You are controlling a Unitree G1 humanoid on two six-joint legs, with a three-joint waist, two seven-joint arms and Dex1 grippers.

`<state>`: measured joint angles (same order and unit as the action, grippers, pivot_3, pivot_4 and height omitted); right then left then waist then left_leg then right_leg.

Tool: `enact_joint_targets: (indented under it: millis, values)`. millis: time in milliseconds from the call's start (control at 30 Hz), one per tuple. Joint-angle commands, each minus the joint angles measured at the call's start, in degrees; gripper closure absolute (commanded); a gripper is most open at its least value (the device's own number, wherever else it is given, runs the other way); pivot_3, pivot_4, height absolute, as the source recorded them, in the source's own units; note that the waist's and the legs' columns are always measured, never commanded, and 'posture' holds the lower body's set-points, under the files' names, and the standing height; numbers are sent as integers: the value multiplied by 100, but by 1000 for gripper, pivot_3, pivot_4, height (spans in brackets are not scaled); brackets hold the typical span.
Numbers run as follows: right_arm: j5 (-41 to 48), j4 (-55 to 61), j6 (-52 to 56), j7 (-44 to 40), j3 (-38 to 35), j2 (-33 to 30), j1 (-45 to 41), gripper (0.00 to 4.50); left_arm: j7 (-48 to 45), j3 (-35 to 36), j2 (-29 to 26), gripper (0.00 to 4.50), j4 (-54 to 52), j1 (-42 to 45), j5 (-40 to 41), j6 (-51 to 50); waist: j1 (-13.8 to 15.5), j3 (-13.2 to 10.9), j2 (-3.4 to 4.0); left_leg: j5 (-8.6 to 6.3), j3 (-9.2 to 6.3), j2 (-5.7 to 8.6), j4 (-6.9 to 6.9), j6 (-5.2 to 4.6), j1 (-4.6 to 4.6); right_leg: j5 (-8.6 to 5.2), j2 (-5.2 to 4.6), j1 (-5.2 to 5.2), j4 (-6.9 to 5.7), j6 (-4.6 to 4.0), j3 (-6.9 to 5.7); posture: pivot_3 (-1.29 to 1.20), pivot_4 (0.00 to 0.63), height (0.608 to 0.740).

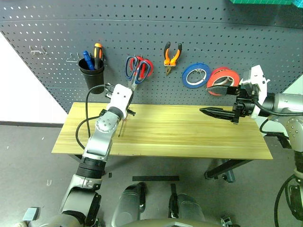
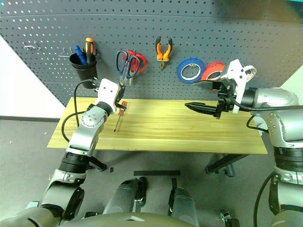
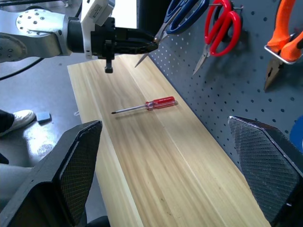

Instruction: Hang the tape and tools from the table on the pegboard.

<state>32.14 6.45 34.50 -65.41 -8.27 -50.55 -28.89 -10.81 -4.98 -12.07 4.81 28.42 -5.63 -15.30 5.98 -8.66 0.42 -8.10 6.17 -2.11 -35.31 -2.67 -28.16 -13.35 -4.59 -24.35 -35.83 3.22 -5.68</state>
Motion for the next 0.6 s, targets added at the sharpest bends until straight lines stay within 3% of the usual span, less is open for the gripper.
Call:
enact_joint_targets:
  millis: [33, 333, 600]
  values:
    - [26, 178, -71, 41, -176, -119, -2, 0, 3, -60, 27, 3979, -121, 194, -68, 278, -4, 0, 0, 0, 1, 0, 0, 0, 0, 1, -1, 0, 0, 0, 0, 116, 77, 732]
    - [-71, 139, -186, 55, -160, -166, 113, 0, 194, -139, 163, 3979, 247, 397, -240, -19, -38, 0, 0, 1, 3, 0, -11, -2, -1, 2, 1, -1, -5, 2, 3, 111, 74, 732]
    - [-194, 2, -349, 44, -120, -126, 85, 0, 674, -62, 358, 3979, 1198, 983, -425, -190, -32, 0, 0, -14, 1, -8, -70, -27, -20, 6, 5, -2, -24, 10, 1, 115, 71, 732]
